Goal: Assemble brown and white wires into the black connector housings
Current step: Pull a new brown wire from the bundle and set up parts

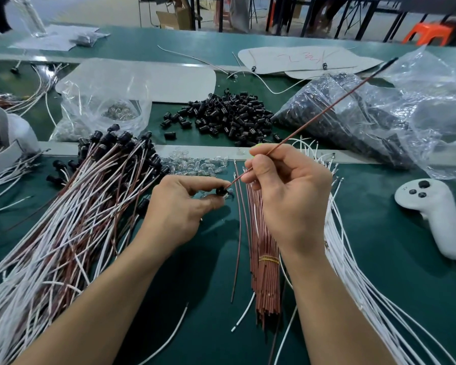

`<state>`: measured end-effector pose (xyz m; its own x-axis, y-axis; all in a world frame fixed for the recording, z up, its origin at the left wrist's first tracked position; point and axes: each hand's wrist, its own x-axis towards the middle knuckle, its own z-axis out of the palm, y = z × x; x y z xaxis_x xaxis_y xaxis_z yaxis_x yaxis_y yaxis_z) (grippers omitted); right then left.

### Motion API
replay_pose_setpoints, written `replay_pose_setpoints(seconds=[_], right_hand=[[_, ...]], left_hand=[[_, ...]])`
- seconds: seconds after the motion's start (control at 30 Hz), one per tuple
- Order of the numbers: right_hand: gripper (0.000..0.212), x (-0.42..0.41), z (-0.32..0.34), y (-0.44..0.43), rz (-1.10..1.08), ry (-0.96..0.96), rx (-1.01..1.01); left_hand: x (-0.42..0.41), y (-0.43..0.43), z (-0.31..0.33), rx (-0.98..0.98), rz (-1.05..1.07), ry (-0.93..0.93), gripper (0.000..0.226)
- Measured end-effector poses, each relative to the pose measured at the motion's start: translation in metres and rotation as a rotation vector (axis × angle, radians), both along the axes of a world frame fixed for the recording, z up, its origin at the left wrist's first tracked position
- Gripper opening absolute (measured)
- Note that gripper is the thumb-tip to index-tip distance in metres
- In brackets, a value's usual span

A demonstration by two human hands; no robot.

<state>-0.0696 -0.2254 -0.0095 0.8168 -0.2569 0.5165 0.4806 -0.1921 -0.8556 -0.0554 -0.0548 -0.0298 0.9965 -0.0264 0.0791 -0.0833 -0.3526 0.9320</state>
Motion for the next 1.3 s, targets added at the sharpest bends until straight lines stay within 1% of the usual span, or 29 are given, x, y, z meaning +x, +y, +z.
replay_pose_setpoints(seconds=[0.17,0.3,0.37,0.43,0.53,0.63,0.67,0.77,0.8,0.83,0.9,0.93,1.07,1.13,1.2,1.23,1.3], right_hand=[[0.009,0.000,-0.005,0.005,0.026,0.001,-0.041],[0.009,0.002,-0.007,0.005,0.064,0.021,-0.083],[0.010,0.001,-0.009,0.007,0.087,0.034,-0.108],[0.010,0.002,-0.011,0.009,0.102,0.061,-0.124],[0.010,0.003,-0.014,0.013,0.105,0.124,-0.129],[0.008,0.006,-0.016,0.014,0.094,0.218,-0.062],[0.007,0.007,-0.016,0.013,0.090,0.243,-0.032],[0.008,0.009,-0.014,0.010,0.115,0.266,0.101],[0.009,0.008,-0.014,0.011,0.135,0.272,0.136],[0.009,0.009,-0.014,0.011,0.156,0.284,0.151],[0.007,0.009,-0.015,0.012,0.186,0.326,0.129],[0.007,0.009,-0.016,0.013,0.195,0.351,0.106],[0.013,0.008,-0.020,0.013,0.193,0.434,-0.033],[0.011,0.009,-0.019,0.012,0.210,0.458,-0.092],[0.004,0.009,-0.019,0.011,0.193,0.464,-0.145],[0.004,0.009,-0.018,0.011,0.174,0.462,-0.140],[0.009,0.009,-0.018,0.011,0.126,0.452,-0.043]], left_hand=[[0.000,-0.001,0.000,0.092,0.056,0.011,0.040],[-0.001,-0.001,0.001,0.117,0.086,0.038,0.034],[-0.001,-0.001,0.001,0.123,0.102,0.040,0.027],[-0.002,-0.001,-0.001,0.120,0.123,0.038,0.017],[-0.004,-0.001,-0.002,0.122,0.131,0.017,0.017],[-0.006,-0.002,0.001,0.109,0.103,-0.010,0.015],[-0.008,-0.003,0.003,0.096,0.097,-0.019,0.019],[-0.010,-0.006,0.005,0.117,0.106,-0.062,0.040],[-0.011,-0.006,0.006,0.144,0.102,-0.081,0.042],[-0.012,-0.007,0.006,0.154,0.098,-0.095,0.039],[-0.014,-0.008,0.006,0.120,0.086,-0.098,0.023],[-0.014,-0.009,0.006,0.093,0.076,-0.087,0.021],[-0.012,-0.008,0.007,-0.048,0.043,0.023,0.037],[-0.010,-0.007,0.007,-0.098,0.061,0.069,0.050],[-0.009,-0.007,0.008,-0.124,0.056,0.096,0.055],[-0.009,-0.006,0.008,-0.114,0.053,0.106,0.055],[-0.009,-0.006,0.008,-0.040,0.053,0.121,0.051]])
